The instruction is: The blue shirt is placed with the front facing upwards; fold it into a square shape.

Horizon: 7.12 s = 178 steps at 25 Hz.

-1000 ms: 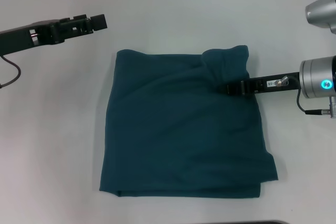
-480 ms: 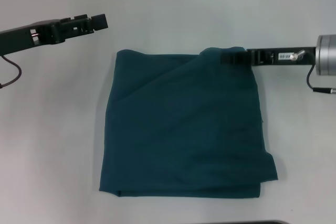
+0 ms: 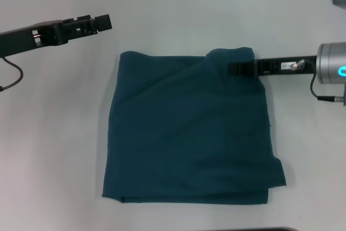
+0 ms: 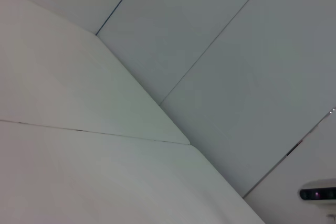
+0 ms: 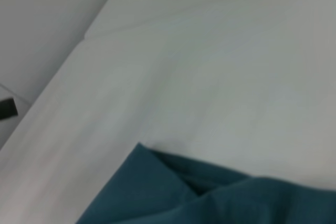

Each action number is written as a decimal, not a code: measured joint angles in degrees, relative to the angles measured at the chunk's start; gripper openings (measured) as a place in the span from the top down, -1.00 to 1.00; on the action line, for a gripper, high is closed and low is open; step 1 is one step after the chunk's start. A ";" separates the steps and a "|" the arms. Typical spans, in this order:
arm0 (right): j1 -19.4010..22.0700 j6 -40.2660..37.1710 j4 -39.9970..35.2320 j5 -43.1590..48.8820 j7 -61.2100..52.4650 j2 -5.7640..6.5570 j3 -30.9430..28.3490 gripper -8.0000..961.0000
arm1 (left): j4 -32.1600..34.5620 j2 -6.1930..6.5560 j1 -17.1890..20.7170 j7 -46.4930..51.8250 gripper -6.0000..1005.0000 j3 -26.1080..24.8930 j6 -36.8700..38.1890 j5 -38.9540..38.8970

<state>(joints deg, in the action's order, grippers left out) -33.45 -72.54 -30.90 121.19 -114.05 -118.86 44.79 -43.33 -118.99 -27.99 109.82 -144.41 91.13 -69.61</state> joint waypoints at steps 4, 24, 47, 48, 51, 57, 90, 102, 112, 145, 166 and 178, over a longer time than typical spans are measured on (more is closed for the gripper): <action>0.28 -0.04 0.72 0.17 -0.02 -0.02 0.36 0.80 | 0.00 0.07 -0.21 0.02 -0.89 0.01 0.00 0.00; 4.56 -7.31 -3.33 -5.54 1.63 0.93 -1.81 0.77 | 0.62 0.28 -0.55 -0.02 -0.89 0.01 0.00 0.00; 4.29 -17.60 -3.62 -5.77 1.42 3.93 -8.48 0.23 | 2.33 1.71 -4.66 1.12 -0.89 0.16 -8.37 10.34; 4.22 -18.56 -3.61 -5.78 1.41 4.12 -8.62 0.14 | 2.34 1.79 -5.10 1.24 -0.89 0.18 -8.31 11.26; 4.20 -20.62 -3.65 -5.79 1.08 4.51 -9.05 -0.13 | 2.36 1.83 -6.01 1.59 -0.89 0.63 -9.01 12.82; 4.66 -22.90 -3.84 -5.80 -1.64 5.45 -10.87 -0.32 | 4.71 1.25 -7.76 2.34 -0.89 6.79 -14.44 13.36; 4.66 -23.85 -3.74 -5.40 -1.87 5.05 -12.19 -0.39 | 7.30 -1.85 -11.32 4.67 -0.89 19.59 -25.72 13.55; 4.60 -23.91 -3.72 -5.40 -1.87 5.05 -12.19 -0.40 | 7.39 -2.01 -11.83 5.53 -0.89 22.34 -27.52 13.63; 4.62 -23.96 -3.80 -5.44 -2.11 5.05 -12.19 -0.39 | 6.86 -1.29 -11.58 6.13 -0.89 21.89 -28.54 13.78; 4.34 -23.74 -3.72 -5.44 -2.13 5.05 -11.93 -0.39 | 7.17 -2.47 -12.49 6.96 -0.86 22.60 -29.81 17.30; 4.71 -23.78 -3.79 -5.44 -2.09 4.97 -12.01 -0.39 | 6.44 -2.73 -13.49 7.08 0.53 23.13 -29.38 18.73; 5.78 -23.60 -3.60 -5.26 -1.82 5.02 -11.83 -0.39 | 3.70 -2.82 -11.00 7.18 0.83 20.15 -28.97 18.09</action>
<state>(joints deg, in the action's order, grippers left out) -27.66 -96.14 -34.50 115.93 -115.87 -113.84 32.96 -39.63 -121.80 -38.99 117.00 -124.26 62.16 -51.52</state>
